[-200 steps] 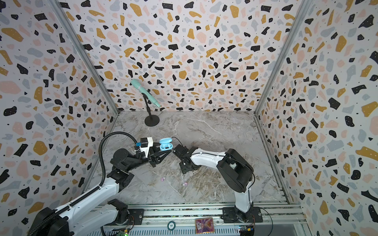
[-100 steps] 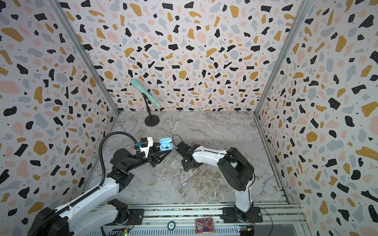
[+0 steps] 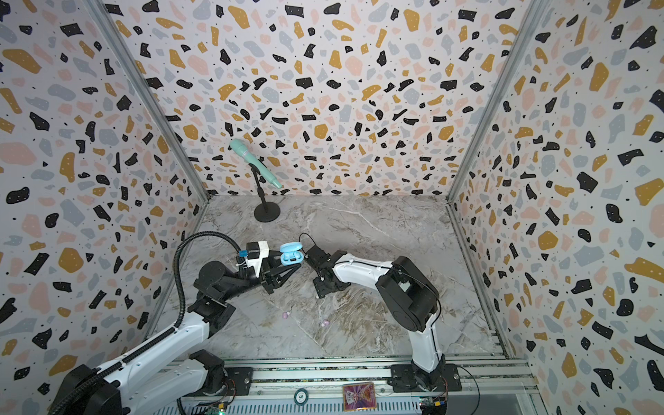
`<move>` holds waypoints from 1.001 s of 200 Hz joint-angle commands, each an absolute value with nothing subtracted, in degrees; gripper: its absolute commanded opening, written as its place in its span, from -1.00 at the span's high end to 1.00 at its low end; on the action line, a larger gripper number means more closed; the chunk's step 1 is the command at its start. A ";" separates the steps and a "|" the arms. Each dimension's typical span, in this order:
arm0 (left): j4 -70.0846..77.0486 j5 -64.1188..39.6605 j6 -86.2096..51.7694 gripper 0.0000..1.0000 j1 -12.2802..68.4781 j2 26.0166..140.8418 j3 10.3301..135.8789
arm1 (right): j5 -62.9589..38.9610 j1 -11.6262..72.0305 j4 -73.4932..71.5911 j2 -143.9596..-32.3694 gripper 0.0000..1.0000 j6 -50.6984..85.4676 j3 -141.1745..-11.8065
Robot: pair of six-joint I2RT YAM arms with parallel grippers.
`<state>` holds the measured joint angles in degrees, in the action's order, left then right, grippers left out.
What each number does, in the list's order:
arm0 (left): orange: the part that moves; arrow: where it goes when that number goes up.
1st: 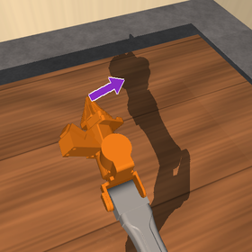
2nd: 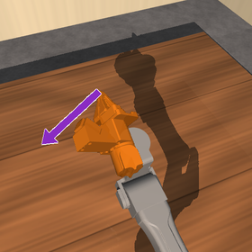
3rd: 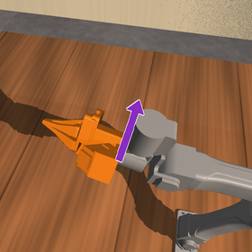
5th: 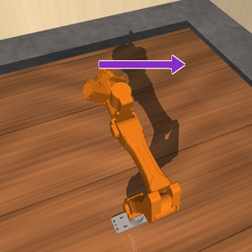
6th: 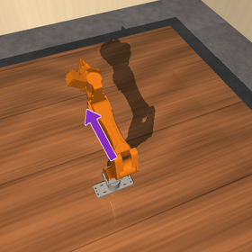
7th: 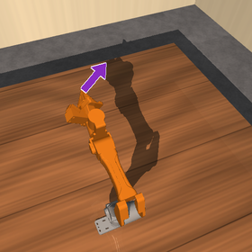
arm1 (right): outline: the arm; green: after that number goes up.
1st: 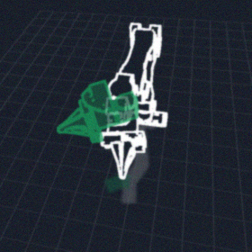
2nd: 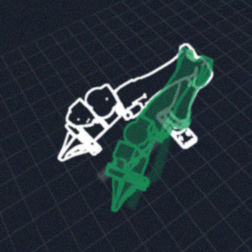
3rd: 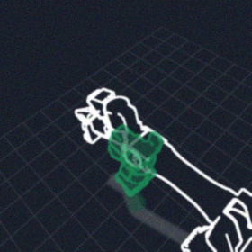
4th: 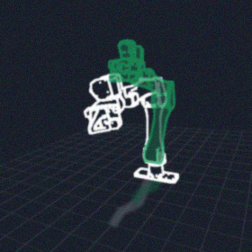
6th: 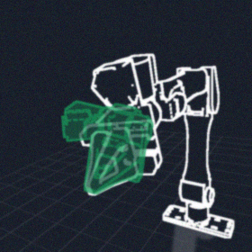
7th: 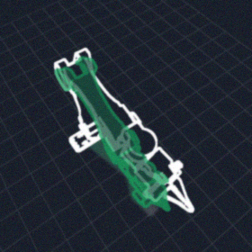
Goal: Insert wireless bluetooth earbuds into charging case
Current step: Rotate the wireless bluetooth earbud at the center of the table.
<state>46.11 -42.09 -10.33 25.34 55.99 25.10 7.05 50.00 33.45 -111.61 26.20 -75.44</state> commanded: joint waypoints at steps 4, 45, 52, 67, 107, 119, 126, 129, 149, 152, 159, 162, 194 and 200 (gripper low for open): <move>48.74 -42.01 -10.57 0.75 24.96 55.43 24.85 | 4.53 48.73 32.84 -110.93 -0.54 26.74 -76.99; 48.15 -41.86 -10.51 0.75 24.90 55.10 25.11 | -0.80 46.68 31.88 -106.47 -0.56 34.08 -75.50; 47.99 -41.77 -10.47 0.75 24.83 54.93 25.14 | -1.89 46.67 31.54 -105.61 -0.56 35.66 -74.94; 47.99 -41.57 -10.46 0.75 24.79 55.03 25.13 | -5.74 46.67 29.98 -104.09 -0.53 38.96 -73.41; 48.18 -40.79 -10.25 0.75 24.61 54.81 24.85 | -12.39 48.31 28.19 -103.94 -0.34 45.51 -72.49; 48.58 -40.52 -10.34 0.75 24.51 54.85 24.61 | -13.43 48.91 27.90 -104.69 -0.30 46.87 -72.81; 48.89 -40.52 -10.45 0.75 24.46 54.97 24.56 | -13.76 49.25 28.12 -105.20 -0.26 47.60 -73.14; 48.99 -40.52 -10.45 0.75 24.48 55.07 24.59 | -13.74 49.37 28.34 -105.48 -0.24 47.83 -73.37; 49.14 -40.76 -10.56 0.75 24.32 55.05 24.60 | -13.45 49.96 30.18 -107.40 -0.12 49.29 -74.73; 49.18 -40.73 -10.60 0.75 24.27 54.95 24.56 | -13.39 50.00 30.19 -107.53 -0.11 49.55 -74.81; 49.22 -40.78 -10.63 0.75 24.25 54.86 24.45 | -13.42 50.16 30.29 -107.97 -0.08 49.82 -74.89; 49.38 -40.78 -10.65 0.75 24.15 54.80 24.42 | -13.31 50.30 30.32 -108.16 -0.07 50.03 -74.95; 50.28 -40.62 -11.07 0.76 23.99 54.12 23.60 | -12.73 50.88 31.28 -110.23 -0.04 50.40 -76.76; 50.36 -40.61 -11.16 0.76 24.06 53.91 23.57 | -12.38 50.90 31.46 -110.56 -0.03 50.37 -77.09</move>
